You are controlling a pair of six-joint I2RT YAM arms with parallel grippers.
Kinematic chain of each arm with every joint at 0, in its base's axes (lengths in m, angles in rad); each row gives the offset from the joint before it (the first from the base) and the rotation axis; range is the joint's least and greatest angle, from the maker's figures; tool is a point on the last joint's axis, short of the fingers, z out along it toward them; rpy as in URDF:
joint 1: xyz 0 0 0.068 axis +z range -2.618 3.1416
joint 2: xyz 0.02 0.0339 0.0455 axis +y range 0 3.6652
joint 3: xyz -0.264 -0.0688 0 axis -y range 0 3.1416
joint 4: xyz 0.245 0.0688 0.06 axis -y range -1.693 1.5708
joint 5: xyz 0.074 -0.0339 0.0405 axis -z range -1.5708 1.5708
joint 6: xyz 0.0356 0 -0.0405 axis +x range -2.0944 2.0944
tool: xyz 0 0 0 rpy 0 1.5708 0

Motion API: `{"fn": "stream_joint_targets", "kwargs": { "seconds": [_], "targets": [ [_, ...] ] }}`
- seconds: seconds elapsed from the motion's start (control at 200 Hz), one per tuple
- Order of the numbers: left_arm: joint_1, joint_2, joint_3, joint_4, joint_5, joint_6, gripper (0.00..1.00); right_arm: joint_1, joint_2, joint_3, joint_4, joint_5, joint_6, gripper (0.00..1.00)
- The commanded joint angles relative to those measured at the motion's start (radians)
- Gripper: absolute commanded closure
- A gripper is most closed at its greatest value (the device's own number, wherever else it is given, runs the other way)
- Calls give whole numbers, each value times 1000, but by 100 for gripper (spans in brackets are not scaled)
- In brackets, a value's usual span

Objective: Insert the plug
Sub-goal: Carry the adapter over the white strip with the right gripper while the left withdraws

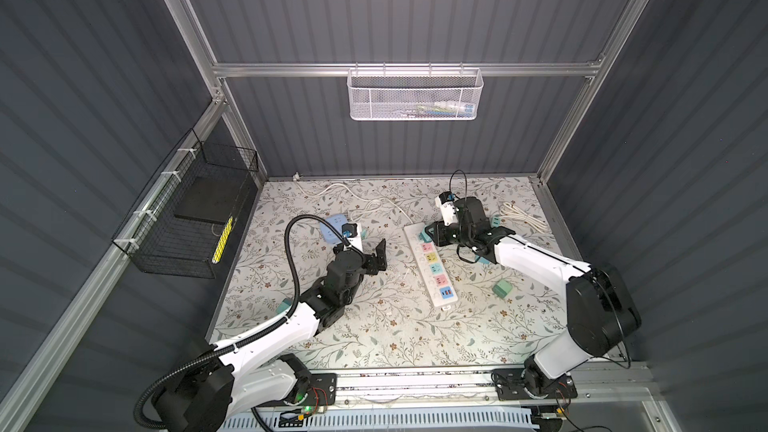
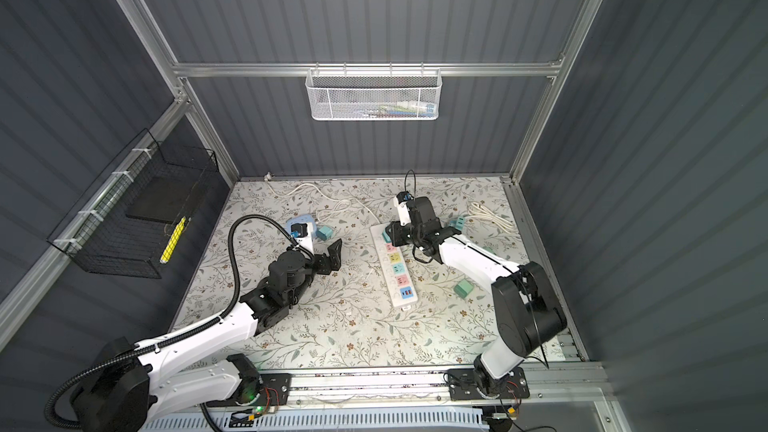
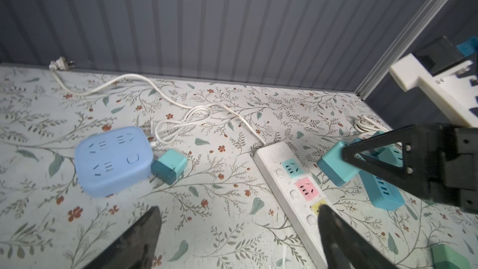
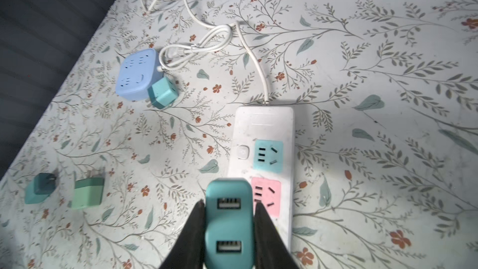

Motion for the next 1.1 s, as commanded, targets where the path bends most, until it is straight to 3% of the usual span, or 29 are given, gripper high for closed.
{"fn": "stream_joint_targets", "kwargs": {
  "seconds": [0.0, 0.47, 1.096],
  "targets": [
    [13, -28, -34, 3, -3, -100, 5, 8, 48, 58, 27, 77, -44, 79],
    [55, 2, -61, 70, 75, -109, 4, 33, 184, 109, 88, 153, -62, 79],
    [71, 21, -53, 70, 79, -121, 4, 48, 235, 103, 101, 199, -81, 80]
  ]
}}
